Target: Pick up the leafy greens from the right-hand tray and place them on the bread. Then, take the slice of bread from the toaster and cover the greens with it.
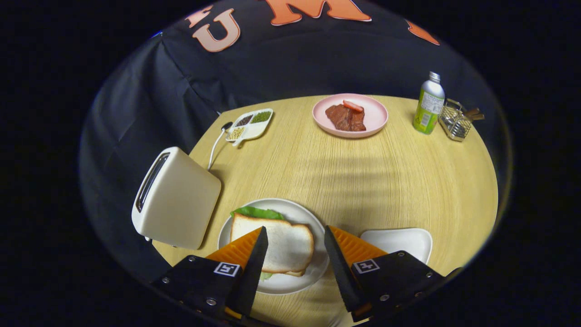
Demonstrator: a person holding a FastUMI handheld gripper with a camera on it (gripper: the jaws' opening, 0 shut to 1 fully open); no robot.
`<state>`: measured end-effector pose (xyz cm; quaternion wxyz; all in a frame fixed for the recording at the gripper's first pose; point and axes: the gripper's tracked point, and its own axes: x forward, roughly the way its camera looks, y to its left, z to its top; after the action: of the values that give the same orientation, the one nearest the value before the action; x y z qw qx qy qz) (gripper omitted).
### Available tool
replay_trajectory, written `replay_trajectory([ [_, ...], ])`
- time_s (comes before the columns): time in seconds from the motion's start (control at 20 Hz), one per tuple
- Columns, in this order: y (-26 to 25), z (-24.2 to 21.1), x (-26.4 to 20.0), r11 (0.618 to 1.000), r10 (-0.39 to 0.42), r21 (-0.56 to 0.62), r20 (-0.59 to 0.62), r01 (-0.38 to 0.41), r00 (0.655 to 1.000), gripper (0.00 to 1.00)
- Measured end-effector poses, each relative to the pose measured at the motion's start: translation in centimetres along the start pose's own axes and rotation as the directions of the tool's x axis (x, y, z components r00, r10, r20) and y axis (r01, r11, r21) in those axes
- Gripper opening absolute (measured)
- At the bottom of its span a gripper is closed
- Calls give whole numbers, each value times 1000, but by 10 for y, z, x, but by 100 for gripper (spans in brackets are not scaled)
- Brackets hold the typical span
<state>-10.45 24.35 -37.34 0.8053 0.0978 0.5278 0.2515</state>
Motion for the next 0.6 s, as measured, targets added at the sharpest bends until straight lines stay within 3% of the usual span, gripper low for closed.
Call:
replay_trajectory([
  [0.3,-2,82,-63,998,-33,-44,254,46,967,85],
  [0.45,-1,127,-107,996,-46,-48,393,71,918,85],
  [0.6,-1,173,-156,992,-68,-53,537,115,841,88],
])
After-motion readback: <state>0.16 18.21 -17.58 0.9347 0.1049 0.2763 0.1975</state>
